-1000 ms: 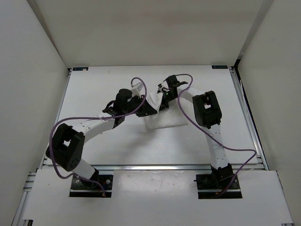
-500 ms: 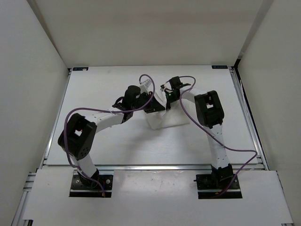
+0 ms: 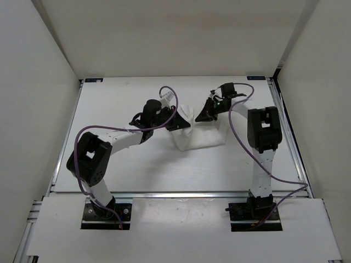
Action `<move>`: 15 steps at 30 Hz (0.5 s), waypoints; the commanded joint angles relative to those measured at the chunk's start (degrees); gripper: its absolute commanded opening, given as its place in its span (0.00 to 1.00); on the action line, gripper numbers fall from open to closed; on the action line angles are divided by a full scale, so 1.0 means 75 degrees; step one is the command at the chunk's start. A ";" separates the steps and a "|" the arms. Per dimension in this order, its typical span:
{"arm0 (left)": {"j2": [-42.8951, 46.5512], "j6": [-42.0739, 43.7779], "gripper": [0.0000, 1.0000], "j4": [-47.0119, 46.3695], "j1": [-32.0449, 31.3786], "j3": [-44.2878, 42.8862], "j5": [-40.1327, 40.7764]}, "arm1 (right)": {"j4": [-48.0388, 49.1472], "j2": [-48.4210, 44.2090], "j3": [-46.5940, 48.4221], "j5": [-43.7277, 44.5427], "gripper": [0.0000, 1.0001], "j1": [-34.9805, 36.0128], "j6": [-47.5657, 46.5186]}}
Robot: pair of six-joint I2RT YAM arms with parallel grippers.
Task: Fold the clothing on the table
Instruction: Fold the skirt
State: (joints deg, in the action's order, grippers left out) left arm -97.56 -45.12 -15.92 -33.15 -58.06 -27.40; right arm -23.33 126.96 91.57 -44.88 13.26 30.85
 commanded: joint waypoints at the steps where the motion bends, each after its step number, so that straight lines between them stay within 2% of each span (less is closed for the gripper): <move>1: 0.0422 -0.0030 0.00 -0.0209 0.0037 0.0031 0.0079 | 0.0042 -0.0871 -0.0232 0.0311 0.11 -0.0384 -0.0140; 10: 0.0363 -0.0101 0.00 -0.0221 0.0025 -0.0133 0.0020 | -0.0920 -0.1996 -0.1497 0.2127 0.09 -0.1555 -0.1007; 15: 0.0433 -0.0054 0.00 -0.0198 0.0025 -0.0168 -0.0015 | -0.1353 -0.2267 -0.1861 0.3252 0.08 -0.1697 -0.1323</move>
State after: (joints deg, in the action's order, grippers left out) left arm -97.51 -45.56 -16.08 -32.95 -58.02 -27.24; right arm -30.28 112.53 78.61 -27.31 0.03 24.14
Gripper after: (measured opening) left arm 0.042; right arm 0.079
